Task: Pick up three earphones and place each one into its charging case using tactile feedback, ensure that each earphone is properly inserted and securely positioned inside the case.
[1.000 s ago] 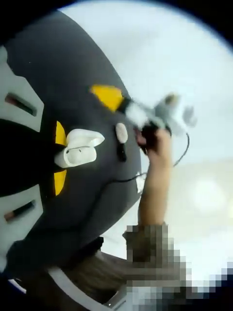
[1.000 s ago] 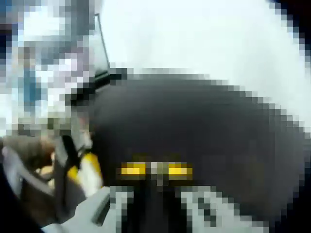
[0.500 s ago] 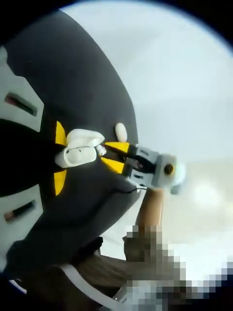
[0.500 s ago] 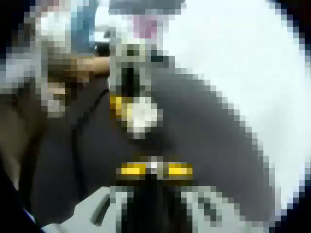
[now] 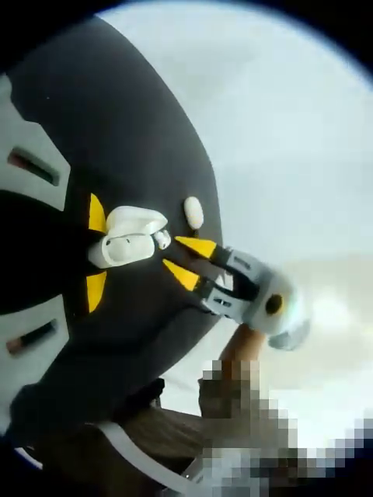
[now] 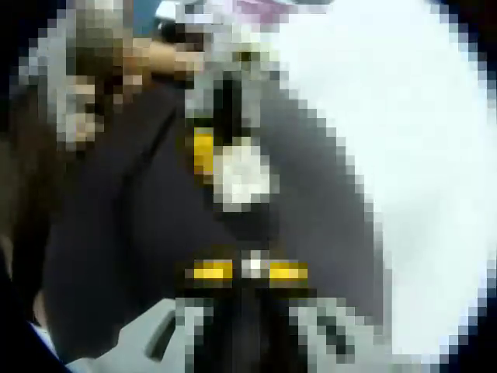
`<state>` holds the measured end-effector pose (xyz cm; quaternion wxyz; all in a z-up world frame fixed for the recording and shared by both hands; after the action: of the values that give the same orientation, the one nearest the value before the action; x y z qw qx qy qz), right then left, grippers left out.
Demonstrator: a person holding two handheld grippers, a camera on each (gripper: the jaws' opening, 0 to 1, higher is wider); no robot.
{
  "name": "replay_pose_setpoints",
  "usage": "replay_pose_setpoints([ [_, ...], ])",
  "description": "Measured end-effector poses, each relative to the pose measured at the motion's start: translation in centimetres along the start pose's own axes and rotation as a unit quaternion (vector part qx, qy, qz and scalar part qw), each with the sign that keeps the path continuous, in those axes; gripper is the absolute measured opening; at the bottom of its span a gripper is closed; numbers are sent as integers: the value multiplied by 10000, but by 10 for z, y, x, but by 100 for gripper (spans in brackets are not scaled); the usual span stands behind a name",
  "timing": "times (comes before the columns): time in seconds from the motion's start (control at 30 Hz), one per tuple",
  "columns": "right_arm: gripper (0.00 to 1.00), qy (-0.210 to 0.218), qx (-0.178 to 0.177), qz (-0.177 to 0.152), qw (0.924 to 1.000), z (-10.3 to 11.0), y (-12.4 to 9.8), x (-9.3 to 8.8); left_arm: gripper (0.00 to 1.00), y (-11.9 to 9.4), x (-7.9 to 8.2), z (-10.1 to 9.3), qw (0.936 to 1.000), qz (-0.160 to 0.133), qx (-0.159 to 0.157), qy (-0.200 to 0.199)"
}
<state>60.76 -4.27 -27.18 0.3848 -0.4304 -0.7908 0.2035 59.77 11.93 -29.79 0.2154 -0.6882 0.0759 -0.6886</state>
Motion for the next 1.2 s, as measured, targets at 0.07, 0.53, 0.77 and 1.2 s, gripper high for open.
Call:
replay_pose_setpoints([
  [0.07, 17, -100, 85, 222, 9997, 3, 4, -3, 14, 0, 0, 0, 10000, 1, 3, 1],
  [0.53, 14, 387, 287, 21, 9988, 0, 4, -8, 14, 4, 2, -2, 10000, 7, 8, 20],
  [0.77, 14, 1209, 439, -816, 9883, -7, -8, 4, 14, 4, 3, -3, 10000, -8, 9, 11],
  [1.2, 13, 493, 1300, -1242, 9825, 20, -14, 8, 14, 3, 3, -2, 10000, -14, 9, 12],
])
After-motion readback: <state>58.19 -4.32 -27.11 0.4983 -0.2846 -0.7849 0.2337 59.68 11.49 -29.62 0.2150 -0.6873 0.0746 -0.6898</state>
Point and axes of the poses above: the point that each gripper's makers call its tool centre point, and the gripper's own axes: y roughly forward along the fingers, z roughly to its left, x roughly out of its top, the point moved 6 cm from there along -y, roughly backward along the fingers, and after that the axes turned 5 degrees about -x, right-handed, at the moved point
